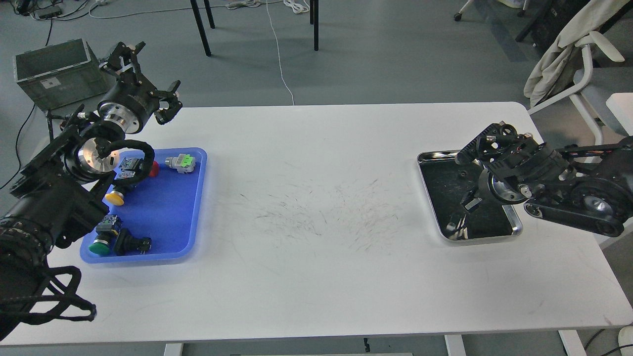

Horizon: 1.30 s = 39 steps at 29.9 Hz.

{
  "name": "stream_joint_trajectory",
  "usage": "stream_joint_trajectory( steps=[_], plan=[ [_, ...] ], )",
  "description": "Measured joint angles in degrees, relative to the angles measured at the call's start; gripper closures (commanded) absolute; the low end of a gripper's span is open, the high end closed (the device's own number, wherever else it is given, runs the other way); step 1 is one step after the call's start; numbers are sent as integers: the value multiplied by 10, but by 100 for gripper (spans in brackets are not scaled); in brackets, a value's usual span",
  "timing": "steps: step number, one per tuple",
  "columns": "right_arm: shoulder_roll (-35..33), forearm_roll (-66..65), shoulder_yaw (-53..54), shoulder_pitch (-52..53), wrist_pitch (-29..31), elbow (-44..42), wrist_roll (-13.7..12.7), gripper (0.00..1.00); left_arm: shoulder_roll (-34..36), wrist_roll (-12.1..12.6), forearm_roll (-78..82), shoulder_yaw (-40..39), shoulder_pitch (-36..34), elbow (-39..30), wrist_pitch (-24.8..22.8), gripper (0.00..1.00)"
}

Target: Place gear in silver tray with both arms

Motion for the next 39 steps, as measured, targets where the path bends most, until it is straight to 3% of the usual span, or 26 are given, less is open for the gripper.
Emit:
stream_joint_trajectory(
  steps=[4, 6, 7, 9, 10, 24, 39],
  plan=[
    [4, -45, 0, -18, -14, -13, 6, 95, 1, 0, 0, -1, 0, 0, 0, 2],
    [11, -52, 0, -25, -19, -18, 8, 87, 2, 0, 0, -1, 0, 0, 0, 2],
    [13, -53, 1, -28, -20, -20, 8, 74, 2, 0, -1, -1, 0, 0, 0, 2],
    [15, -54, 1, -31, -22, -22, 9, 8, 4, 0, -1, -1, 0, 0, 0, 2],
    [16, -55, 2, -32, -22, -23, 9, 5, 5, 0, -1, -1, 0, 0, 0, 2],
    [11, 4, 63, -19, -23, -16, 24, 3, 12, 0, -1, 0, 1, 0, -1, 2],
    [-47, 186, 259, -9, -51, -60, 23, 3, 10, 1, 4, 0, -1, 0, 12, 2]
  ],
)
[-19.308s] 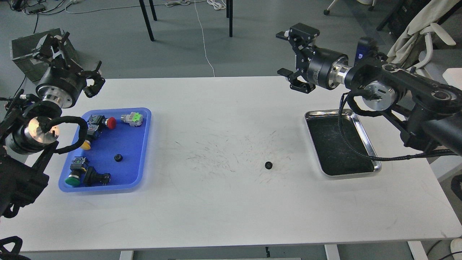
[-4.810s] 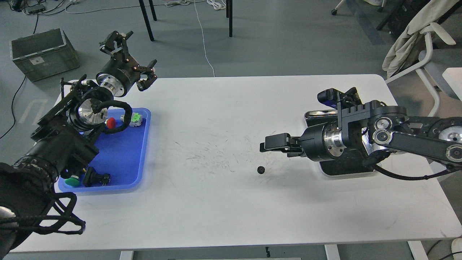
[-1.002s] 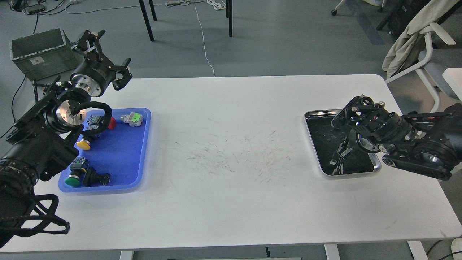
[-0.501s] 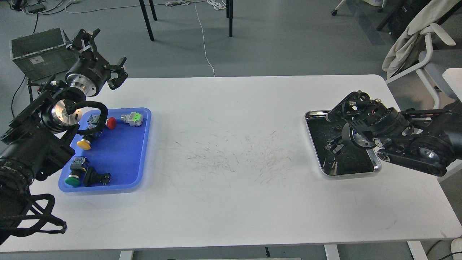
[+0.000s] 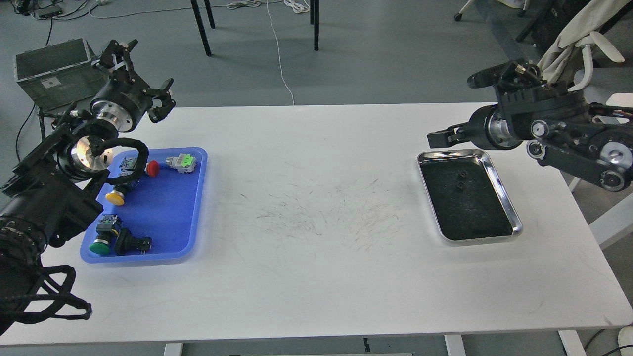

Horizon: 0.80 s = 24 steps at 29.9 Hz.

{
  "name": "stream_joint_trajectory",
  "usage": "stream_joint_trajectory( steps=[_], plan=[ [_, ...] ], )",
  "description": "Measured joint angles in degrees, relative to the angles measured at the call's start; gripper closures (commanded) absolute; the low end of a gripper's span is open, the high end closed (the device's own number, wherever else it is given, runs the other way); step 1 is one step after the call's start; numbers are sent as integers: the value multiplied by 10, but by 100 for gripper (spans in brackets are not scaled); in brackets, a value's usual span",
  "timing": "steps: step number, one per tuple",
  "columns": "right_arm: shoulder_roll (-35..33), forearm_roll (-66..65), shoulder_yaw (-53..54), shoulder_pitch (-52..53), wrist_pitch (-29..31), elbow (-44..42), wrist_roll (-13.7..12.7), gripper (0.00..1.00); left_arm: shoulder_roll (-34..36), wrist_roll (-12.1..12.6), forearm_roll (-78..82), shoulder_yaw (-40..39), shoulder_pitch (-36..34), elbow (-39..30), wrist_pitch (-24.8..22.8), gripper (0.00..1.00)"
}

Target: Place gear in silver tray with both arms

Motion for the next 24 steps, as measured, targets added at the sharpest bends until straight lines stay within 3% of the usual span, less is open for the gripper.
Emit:
stream_joint_trajectory(
  steps=[6, 11, 18, 24],
  plan=[
    [3, 232, 161, -52, -71, -64, 9, 3, -6, 0, 1, -1, -2, 0, 7, 2],
    [45, 457, 299, -131, -111, -132, 51, 3, -8, -1, 0, -1, -13, 0, 17, 2],
    [58, 755, 438, -247, -57, -143, 61, 1, -8, -2, -5, -4, -15, 0, 21, 2],
    [66, 837, 491, -340, 23, -141, 60, 1, -9, -2, -35, -11, -14, 2, 35, 2]
  ],
)
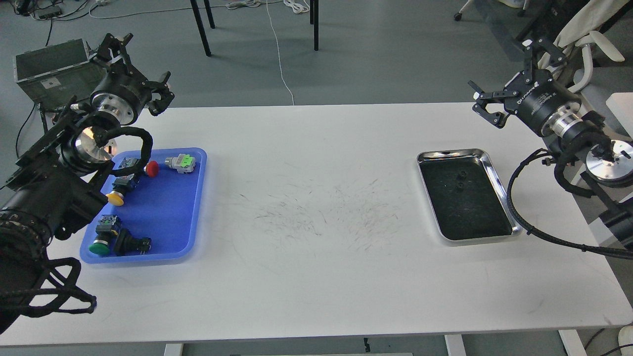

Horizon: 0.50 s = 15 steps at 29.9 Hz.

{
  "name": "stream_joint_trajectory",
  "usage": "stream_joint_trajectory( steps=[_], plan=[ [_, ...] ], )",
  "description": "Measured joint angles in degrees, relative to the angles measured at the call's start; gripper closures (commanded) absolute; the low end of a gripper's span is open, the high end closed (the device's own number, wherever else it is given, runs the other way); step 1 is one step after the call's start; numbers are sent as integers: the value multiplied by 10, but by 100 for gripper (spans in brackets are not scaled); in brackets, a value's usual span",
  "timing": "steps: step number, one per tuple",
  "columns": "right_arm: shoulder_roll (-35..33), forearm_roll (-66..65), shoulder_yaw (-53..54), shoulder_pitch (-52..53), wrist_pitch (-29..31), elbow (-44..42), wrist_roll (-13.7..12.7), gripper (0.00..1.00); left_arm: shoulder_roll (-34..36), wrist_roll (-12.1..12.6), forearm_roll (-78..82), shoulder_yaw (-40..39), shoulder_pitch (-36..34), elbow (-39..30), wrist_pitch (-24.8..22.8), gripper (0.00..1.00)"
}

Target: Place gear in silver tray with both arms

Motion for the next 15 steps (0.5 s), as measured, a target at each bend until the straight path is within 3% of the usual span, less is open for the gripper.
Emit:
stream_joint_trajectory(
  steps=[4, 9, 15],
  plan=[
    [27, 4, 28, -14, 3, -6, 10, 1, -16, -5, -15, 0, 8, 0, -1, 2],
    [38, 4, 39, -22, -4, -9, 28, 1, -26, -30, -16, 7, 29, -6, -7, 2],
    [40, 4, 42, -33, -5, -9, 31, 1, -36, -44, -16, 10, 32, -7, -10, 2]
  ],
)
